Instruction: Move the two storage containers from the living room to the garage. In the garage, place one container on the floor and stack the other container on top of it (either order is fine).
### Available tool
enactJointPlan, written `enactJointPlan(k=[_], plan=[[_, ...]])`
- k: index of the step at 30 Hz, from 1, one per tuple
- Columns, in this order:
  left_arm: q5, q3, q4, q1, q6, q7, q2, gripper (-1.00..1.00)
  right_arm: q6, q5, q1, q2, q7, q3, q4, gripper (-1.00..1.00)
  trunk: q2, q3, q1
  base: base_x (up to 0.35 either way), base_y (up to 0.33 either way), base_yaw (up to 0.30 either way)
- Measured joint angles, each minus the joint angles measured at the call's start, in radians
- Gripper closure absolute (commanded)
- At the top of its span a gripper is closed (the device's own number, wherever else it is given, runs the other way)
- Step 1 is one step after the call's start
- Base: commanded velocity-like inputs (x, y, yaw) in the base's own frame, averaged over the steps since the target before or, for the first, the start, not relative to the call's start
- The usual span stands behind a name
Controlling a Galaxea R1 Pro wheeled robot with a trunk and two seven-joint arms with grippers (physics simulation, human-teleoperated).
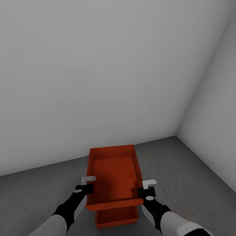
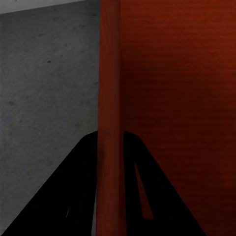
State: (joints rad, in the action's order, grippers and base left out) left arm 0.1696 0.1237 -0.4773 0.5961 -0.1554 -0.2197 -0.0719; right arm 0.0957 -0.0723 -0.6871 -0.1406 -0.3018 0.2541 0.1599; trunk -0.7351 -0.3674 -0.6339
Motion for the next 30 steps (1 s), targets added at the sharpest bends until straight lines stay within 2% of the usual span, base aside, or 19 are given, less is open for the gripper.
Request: enactJointPlan(k=[5, 30], plan=[[-0.001, 0.000, -0.001, 0.000, 0.000, 0.000, 0.000, 1.00, 0.000, 0.001, 0.000, 0.000, 0.000, -0.001, 0.001, 1.00, 0.000, 0.000, 0.000, 0.000, 0.000, 0.000], [0.004, 0.001, 0.001, 0.000, -0.001, -0.001, 0.001, 1.00, -0.004, 0.000, 0.000, 0.000, 0.000, 0.001, 0.001, 1.00, -0.175, -0.078, -0.096, 0.000, 0.000, 0.000]])
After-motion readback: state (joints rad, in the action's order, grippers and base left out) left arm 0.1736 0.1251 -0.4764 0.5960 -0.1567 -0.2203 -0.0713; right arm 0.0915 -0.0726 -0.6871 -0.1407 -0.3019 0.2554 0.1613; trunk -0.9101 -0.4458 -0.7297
